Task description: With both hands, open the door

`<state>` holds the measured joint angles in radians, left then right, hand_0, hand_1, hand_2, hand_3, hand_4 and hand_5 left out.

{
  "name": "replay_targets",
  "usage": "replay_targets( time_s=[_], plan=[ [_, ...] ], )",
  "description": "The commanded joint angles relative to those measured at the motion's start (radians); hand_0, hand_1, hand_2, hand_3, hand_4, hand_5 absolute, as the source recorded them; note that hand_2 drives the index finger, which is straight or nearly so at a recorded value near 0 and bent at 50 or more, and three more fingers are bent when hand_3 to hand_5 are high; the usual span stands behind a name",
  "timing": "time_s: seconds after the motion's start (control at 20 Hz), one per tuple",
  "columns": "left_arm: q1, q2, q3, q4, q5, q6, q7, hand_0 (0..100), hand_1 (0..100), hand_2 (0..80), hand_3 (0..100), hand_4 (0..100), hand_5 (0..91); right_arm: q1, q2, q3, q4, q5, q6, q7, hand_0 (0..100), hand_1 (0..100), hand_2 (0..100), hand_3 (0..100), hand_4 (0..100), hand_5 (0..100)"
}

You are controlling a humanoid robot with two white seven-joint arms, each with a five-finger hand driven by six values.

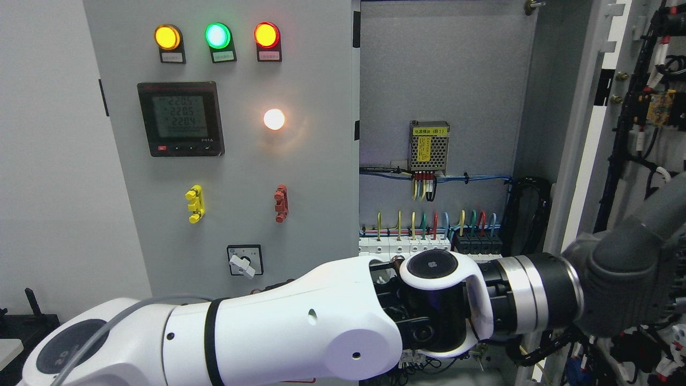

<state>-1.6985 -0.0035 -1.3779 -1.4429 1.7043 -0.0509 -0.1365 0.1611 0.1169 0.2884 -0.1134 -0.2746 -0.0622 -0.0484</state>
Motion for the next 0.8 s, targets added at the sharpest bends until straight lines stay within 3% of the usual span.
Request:
replay_targets(
  time_s=[0.0,0.25,0.4,0.75],
  plan=[
    [0.000,-0.073,0.006,0.052,-0.006,0.000,0.008,0,0,0.0,0,3,0.0,0.000,0.000,0.000,0.000,0.000,-0.001,0.001,0,0,0,0,0,0],
    [-0.001,-0.061,0.016,0.048,-0.009,0.016,0.008,0,0,0.0,0,3,0.0,0.000,0.000,0.000,0.000,0.000,-0.001,0.001,0,0,0,0,0,0],
    [0.002,-0.003,0.017,0.026,-0.025,0.062,0.000,0,0,0.0,0,3,0.0,0.000,0.000,0.000,0.000,0.000,0.001,0.001,0,0,0,0,0,0],
    [0.111,0.399,0.016,-0.188,-0.063,0.060,-0.094,0,0,0.0,0,3,0.0,0.000,0.000,0.000,0.000,0.000,0.001,0.001,0,0,0,0,0,0]
  ],
)
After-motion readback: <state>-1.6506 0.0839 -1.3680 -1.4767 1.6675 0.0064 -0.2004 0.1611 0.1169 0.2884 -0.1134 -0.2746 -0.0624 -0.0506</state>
